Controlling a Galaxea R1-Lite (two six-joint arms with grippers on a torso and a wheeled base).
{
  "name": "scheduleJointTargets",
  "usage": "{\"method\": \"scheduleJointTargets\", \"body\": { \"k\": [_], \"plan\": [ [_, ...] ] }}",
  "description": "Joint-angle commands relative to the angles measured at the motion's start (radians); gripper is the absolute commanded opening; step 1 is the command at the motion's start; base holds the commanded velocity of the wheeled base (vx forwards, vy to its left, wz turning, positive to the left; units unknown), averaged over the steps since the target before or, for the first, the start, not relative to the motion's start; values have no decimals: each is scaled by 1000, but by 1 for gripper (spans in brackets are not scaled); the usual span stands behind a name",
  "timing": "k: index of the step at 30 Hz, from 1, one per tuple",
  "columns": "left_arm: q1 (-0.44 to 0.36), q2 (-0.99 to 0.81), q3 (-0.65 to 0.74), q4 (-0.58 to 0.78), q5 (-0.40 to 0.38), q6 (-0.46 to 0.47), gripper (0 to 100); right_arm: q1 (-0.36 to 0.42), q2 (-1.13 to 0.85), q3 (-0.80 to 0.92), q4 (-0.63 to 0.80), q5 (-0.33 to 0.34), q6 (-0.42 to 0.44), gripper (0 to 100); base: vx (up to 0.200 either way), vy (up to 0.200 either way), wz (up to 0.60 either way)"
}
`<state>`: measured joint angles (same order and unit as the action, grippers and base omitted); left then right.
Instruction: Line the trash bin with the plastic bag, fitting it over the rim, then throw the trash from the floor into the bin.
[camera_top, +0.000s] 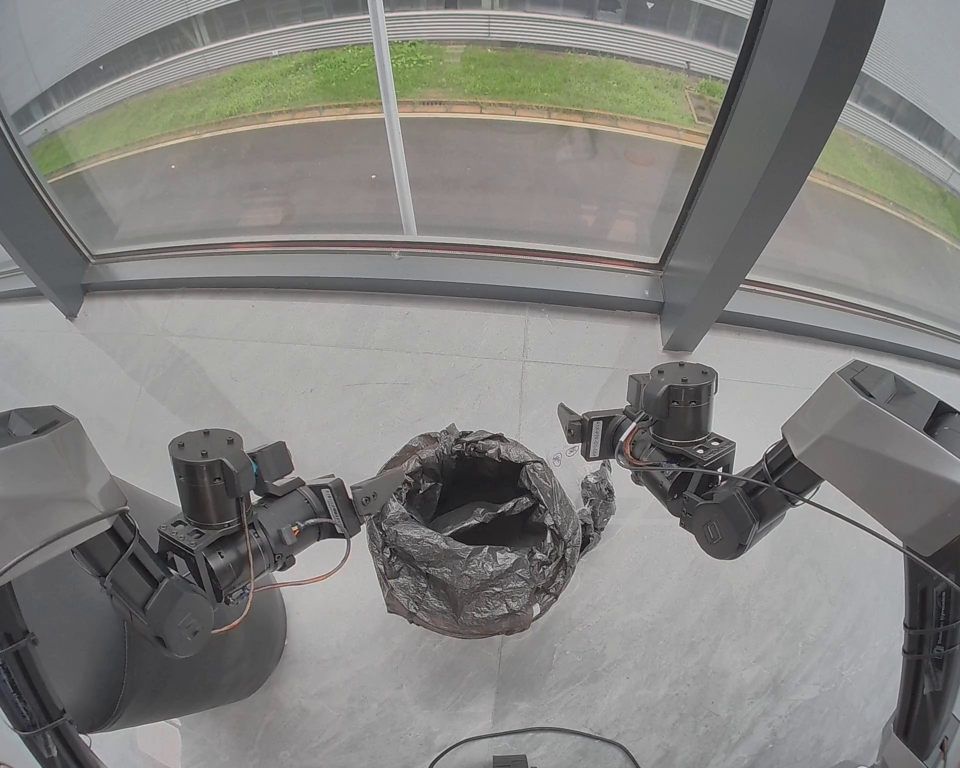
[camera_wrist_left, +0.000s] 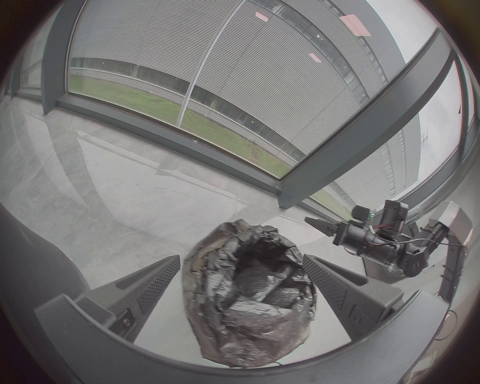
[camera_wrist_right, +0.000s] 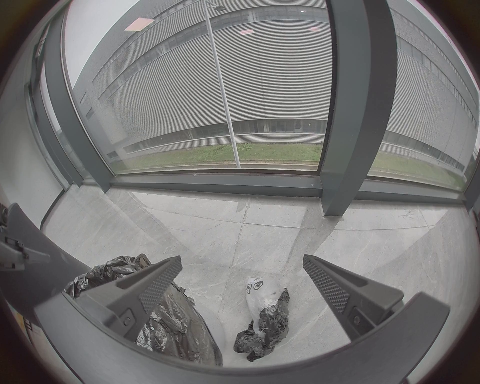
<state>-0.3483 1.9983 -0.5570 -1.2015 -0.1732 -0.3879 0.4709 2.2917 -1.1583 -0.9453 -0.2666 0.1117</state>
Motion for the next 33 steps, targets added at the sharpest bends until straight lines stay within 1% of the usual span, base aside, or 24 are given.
{"method": "scheduleJointTargets", "body": {
  "k": [1,4,7,9,10,11,16,19,25,28,29,33],
  "plan": [
    [-104,-44,-4,26,-34,-49,100,-1,-3,32,-39,4,31,100,0,0,0],
    [-176,-47,-7,102,-81,-120,100,-8,-1,40,-69,4,46,100,0,0,0],
    [-227,-16,-11,123,-100,-189,100,-15,2,43,-82,4,82,100,0,0,0],
    [-235,-1,-12,123,-103,-200,100,-17,2,43,-82,4,94,100,0,0,0],
    [-255,36,-24,123,-104,-213,100,-17,3,49,-82,6,112,100,0,0,0],
    [-261,51,-29,123,-104,-215,100,-17,3,49,-84,6,112,100,0,0,0],
    [-285,139,-47,118,-95,-213,100,-18,-3,51,-82,18,115,100,0,0,0],
    [-285,189,-58,112,-91,-207,100,-20,5,49,-84,18,115,100,0,0,0],
    [-282,321,-132,43,-83,-187,100,-24,6,48,-84,21,117,100,0,0,0],
    [-279,362,-164,43,-60,-157,100,-24,9,49,-84,21,117,100,0,0,0],
    [-279,393,-184,40,-20,-124,100,-24,14,49,-84,21,117,100,0,0,0],
    [-279,422,-205,37,29,-80,100,-24,20,49,-84,35,115,100,0,0,0]
  ]
}}
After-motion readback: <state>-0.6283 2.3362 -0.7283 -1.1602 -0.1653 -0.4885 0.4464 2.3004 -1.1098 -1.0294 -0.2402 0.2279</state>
